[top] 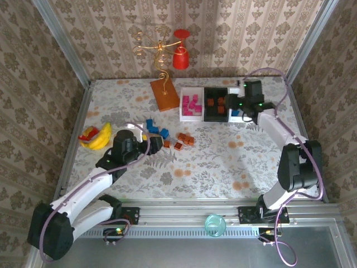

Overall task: Sort the legos into containers by color
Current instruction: Place the lego in the container, then pick up the lego from the center of the table.

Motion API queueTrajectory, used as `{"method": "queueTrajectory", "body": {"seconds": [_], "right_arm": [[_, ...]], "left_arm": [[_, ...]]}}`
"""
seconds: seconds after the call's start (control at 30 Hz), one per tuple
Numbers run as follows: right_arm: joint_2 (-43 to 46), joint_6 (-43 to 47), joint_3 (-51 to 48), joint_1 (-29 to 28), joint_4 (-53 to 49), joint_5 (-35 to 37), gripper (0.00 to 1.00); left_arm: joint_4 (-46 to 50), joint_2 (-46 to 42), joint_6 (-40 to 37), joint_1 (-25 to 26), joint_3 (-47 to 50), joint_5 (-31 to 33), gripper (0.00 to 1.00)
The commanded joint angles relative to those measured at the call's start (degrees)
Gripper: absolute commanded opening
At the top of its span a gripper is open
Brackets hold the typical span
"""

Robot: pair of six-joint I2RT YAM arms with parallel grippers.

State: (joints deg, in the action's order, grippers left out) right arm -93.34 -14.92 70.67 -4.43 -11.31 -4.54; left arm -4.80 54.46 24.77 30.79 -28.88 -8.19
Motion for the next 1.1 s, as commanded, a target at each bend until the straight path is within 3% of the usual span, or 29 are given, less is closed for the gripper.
{"method": "queueTrajectory", "body": {"seconds": [0.0,0.13,0.27,0.63,0.73,0.87,0.97,1.07], "right_arm": [[-5.76,-7.24,2.99,3.31,0.74,3.42,0.43],[-14.3,-8.03,11.19,4.78,-2.75,6.65,0.45],[-16.98,-7.55,14.46,4.78,-3.88,10.95,0.53],[-4.41,-4.86,5.37,1.68,-1.02,11.55,0.73],[0.38,-3.84,-0.31,-2.61,2.85,8.25,0.74],[2.84,-0.49,-5.08,-14.6,7.58,4.38,0.77],[0.07,0.09,-5.17,-23.15,10.65,1.34,0.78],[-5.8,3.26,-0.79,-29.71,10.45,-1.96,0.78]], "left_arm": [[-2.24,1.23,-0.07,2.42,-2.47,0.38,0.81],[-2.52,1.54,0.28,4.3,-2.5,1.56,0.81],[-1.81,1.19,0.22,5.16,-2.49,2.42,0.82],[1.55,0.17,-2.21,4.02,-2.14,6.56,0.84],[3.39,-0.68,-3.09,1.38,-1.88,6.46,0.85],[4.8,-1.94,-2.5,-4.22,-0.16,5.68,0.86],[5.69,-1.72,-1.79,-10.52,0.57,3.18,0.85],[6.82,-2.28,-1.73,-13.46,0.91,1.88,0.85]]}}
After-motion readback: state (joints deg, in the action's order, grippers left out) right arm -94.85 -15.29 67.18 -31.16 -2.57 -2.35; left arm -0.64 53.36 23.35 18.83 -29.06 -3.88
